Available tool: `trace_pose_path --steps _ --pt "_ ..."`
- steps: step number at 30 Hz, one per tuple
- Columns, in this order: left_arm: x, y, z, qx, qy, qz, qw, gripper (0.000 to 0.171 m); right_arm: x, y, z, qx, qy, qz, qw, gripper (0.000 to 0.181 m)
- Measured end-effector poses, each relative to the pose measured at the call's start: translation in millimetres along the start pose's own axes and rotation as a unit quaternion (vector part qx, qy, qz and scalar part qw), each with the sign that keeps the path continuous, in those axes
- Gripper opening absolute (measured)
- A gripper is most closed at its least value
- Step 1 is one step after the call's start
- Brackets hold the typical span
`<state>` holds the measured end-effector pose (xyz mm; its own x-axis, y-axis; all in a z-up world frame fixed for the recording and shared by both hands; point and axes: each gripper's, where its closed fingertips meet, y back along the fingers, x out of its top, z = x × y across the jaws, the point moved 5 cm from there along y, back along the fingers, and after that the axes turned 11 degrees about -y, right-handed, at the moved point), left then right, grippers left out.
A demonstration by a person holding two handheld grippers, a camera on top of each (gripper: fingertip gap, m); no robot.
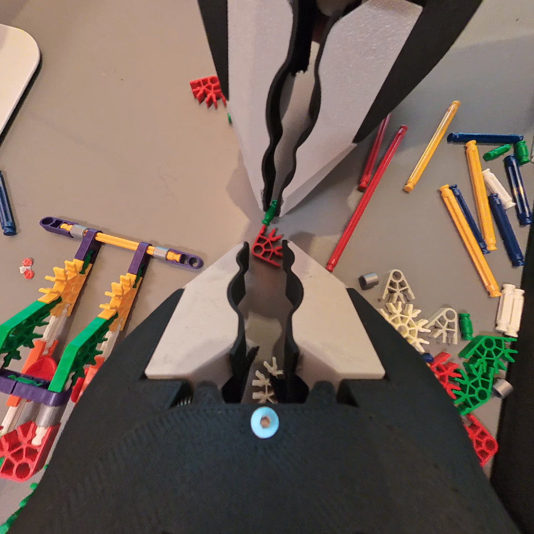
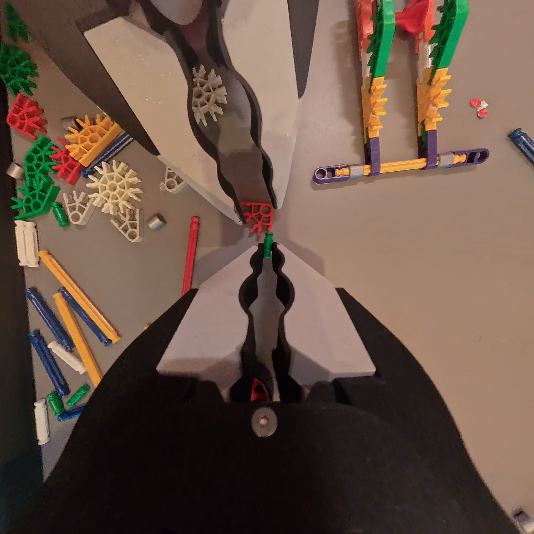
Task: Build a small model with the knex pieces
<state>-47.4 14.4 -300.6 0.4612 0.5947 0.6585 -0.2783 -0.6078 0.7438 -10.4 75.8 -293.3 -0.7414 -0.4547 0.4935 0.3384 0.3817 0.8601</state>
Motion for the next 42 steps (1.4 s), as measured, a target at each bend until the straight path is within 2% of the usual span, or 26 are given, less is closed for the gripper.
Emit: trace_pose_path --steps 6,19,22,26,29,42 --pt "-1.7 -4.0 -0.5 0.000 0.007 0.003 1.000 0.016 1.4 -6.4 2.1 0.022 0.008 -0.005 1.000 0.003" --pt "-0.8 -4.9 -2.7 -0.033 -0.016 0.001 0.999 0.015 2.9 -9.2 3.8 0.023 0.061 -0.032 0.997 0.003" --pt "-0.7 -5.1 -2.7 -0.037 -0.019 0.002 0.999 0.014 3.2 -7.9 1.8 0.026 0.062 -0.033 0.997 0.007" --pt "-0.4 -5.3 -2.0 -0.040 -0.025 0.003 0.999 0.014 4.9 -3.4 1.9 0.030 0.047 -0.017 0.998 0.009" --pt "-0.4 -5.3 -1.9 -0.042 -0.026 0.004 0.999 0.014 5.1 0.2 3.8 0.033 0.027 0.001 0.999 0.000" --pt "2.2 -7.4 -1.0 -0.049 -0.034 0.003 0.998 0.014 1.6 -3.7 2.5 0.036 0.009 0.012 0.999 0.000"
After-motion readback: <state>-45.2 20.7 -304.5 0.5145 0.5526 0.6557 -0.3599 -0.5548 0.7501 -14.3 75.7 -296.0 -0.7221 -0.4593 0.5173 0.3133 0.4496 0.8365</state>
